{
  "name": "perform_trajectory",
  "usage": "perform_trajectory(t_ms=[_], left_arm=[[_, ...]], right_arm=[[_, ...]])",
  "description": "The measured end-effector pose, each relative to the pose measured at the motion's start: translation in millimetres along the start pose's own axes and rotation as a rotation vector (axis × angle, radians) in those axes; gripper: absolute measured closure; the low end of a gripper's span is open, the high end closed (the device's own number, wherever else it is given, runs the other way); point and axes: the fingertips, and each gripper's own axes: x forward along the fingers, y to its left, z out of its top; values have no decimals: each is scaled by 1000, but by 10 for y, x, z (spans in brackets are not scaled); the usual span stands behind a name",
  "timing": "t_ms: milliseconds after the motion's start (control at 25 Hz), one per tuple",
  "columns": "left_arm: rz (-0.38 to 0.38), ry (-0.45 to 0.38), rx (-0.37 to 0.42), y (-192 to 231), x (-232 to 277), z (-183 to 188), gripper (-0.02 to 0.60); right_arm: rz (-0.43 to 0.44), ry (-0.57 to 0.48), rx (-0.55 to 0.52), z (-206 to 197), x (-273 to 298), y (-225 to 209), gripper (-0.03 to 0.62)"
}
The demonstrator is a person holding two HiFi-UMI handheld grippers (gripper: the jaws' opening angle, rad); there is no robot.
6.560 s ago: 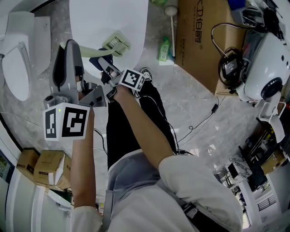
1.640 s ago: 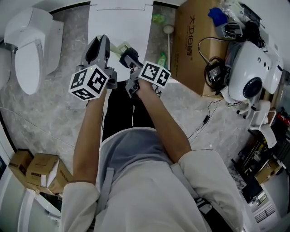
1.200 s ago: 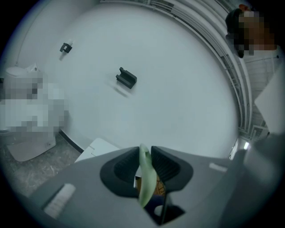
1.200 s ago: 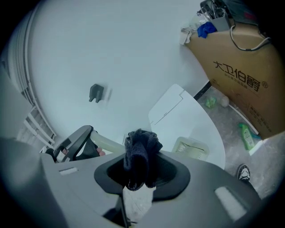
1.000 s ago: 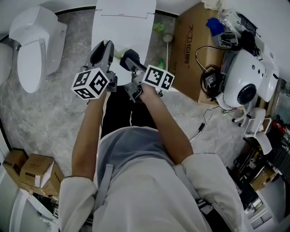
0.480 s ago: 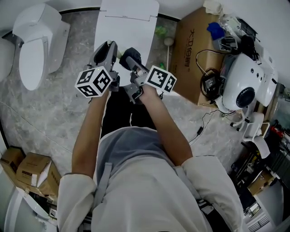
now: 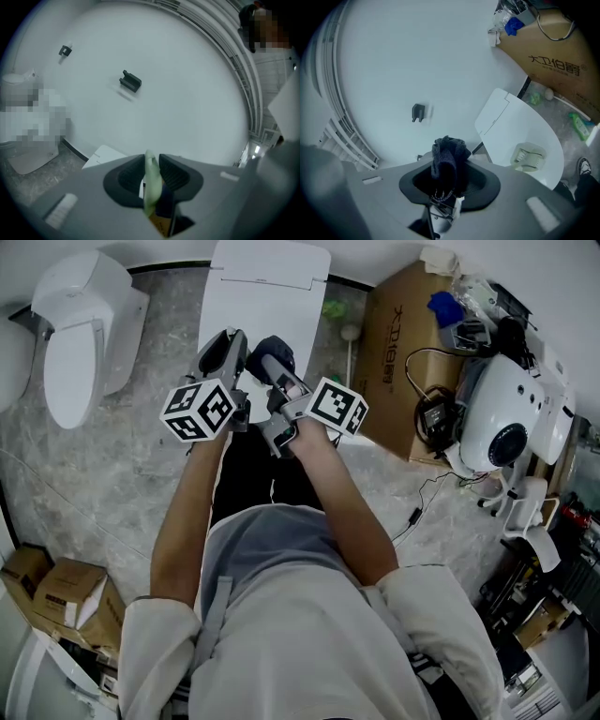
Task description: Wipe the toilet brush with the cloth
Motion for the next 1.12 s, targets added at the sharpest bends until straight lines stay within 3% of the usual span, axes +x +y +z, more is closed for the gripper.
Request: perform_trajectory(t_ms=[240, 600, 760, 920, 1120], left_arm=[[-30, 35, 11, -89, -12, -73, 581], [-2, -13, 1, -91, -164, 29, 581], [25, -52, -48, -59, -280, 148, 581], [30, -46, 32, -159, -385, 130, 581], [65, -86, 48, -193, -635, 202, 581]], right_arm=[[50, -8, 14, 67, -30, 138, 493], [64, -11, -36, 182, -145, 207, 493], [73, -7, -64, 224, -185, 267, 493], [94, 27, -145, 239, -255, 349, 493], [119, 76, -264, 254, -356, 482, 493]])
